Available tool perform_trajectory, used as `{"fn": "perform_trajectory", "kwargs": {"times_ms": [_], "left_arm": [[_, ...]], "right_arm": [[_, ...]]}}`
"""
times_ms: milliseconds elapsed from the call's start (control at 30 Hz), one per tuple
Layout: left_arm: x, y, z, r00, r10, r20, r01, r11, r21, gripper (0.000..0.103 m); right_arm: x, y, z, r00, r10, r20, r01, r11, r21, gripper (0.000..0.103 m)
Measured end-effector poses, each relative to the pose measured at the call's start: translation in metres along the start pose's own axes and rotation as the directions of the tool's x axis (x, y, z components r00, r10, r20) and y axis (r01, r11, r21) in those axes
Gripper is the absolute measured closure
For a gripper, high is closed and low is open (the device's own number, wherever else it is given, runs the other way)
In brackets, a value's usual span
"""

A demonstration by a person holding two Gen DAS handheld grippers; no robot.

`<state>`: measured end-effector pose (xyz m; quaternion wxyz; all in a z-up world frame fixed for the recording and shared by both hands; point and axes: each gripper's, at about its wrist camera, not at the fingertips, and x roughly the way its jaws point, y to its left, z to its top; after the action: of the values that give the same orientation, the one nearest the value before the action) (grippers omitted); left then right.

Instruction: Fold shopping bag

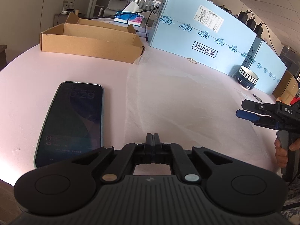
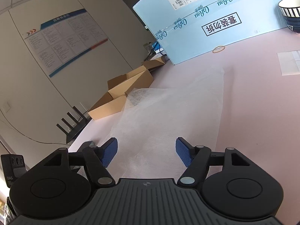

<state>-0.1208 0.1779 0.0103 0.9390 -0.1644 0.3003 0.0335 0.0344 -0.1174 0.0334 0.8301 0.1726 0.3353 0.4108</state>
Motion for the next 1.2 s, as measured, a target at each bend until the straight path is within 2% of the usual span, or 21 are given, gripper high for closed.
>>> {"fn": "perform_trajectory", "kwargs": {"times_ms": [200, 500, 633, 800, 1000, 1133, 1200], "left_arm": [[-0.02, 0.002, 0.005, 0.999, 0.027, 0.04, -0.027, 1.0, 0.008, 0.103], [-0.033, 0.002, -0.003, 0.999, 0.049, 0.007, -0.049, 0.998, 0.025, 0.103], [-0.031, 0.007, -0.004, 0.996, 0.089, -0.005, -0.089, 0.996, 0.022, 0.103], [-0.026, 0.009, -0.008, 0.995, 0.094, -0.037, -0.093, 0.995, 0.027, 0.103], [-0.028, 0.013, -0.009, 0.995, 0.089, -0.037, -0.088, 0.996, 0.02, 0.102], [-0.037, 0.015, -0.006, 0.995, 0.096, -0.011, -0.096, 0.995, 0.014, 0.09], [-0.048, 0.016, 0.001, 0.995, 0.092, 0.037, -0.093, 0.995, 0.025, 0.084]], "right_arm": [[-0.008, 0.0, 0.0, 1.0, -0.004, 0.018, 0.004, 1.0, -0.009, 0.033], [-0.008, 0.001, -0.004, 1.0, 0.007, 0.017, -0.006, 1.0, -0.001, 0.032], [-0.009, -0.001, -0.004, 1.0, 0.002, 0.016, -0.002, 1.0, 0.004, 0.03], [-0.01, -0.002, -0.003, 1.0, -0.007, 0.012, 0.007, 1.0, 0.004, 0.03], [-0.01, -0.003, -0.002, 0.999, -0.037, 0.009, 0.037, 0.999, -0.006, 0.029], [-0.024, -0.011, 0.001, 0.996, -0.086, 0.001, 0.086, 0.996, 0.001, 0.029], [-0.028, -0.017, 0.003, 0.991, -0.129, -0.024, 0.129, 0.992, 0.006, 0.029]]}}
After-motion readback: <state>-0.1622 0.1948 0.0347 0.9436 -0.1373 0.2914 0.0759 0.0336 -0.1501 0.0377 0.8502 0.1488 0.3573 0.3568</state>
